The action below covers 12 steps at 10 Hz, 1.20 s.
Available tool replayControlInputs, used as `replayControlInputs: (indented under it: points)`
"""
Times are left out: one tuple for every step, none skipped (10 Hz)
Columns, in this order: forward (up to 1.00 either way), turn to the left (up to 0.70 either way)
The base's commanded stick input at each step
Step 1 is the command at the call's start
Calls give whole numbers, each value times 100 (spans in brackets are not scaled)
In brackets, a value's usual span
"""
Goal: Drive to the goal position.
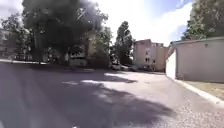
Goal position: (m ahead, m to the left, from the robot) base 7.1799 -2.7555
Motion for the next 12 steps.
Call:
replayControlInputs:
  points:
    - [85,0]
    - [85,0]
    - [85,-5]
    - [85,-25]
    - [85,-34]
    - [85,-34]
    - [85,-34]
    - [85,-34]
    - [85,-34]
    - [85,-34]
    - [85,-34]
    - [85,-34]
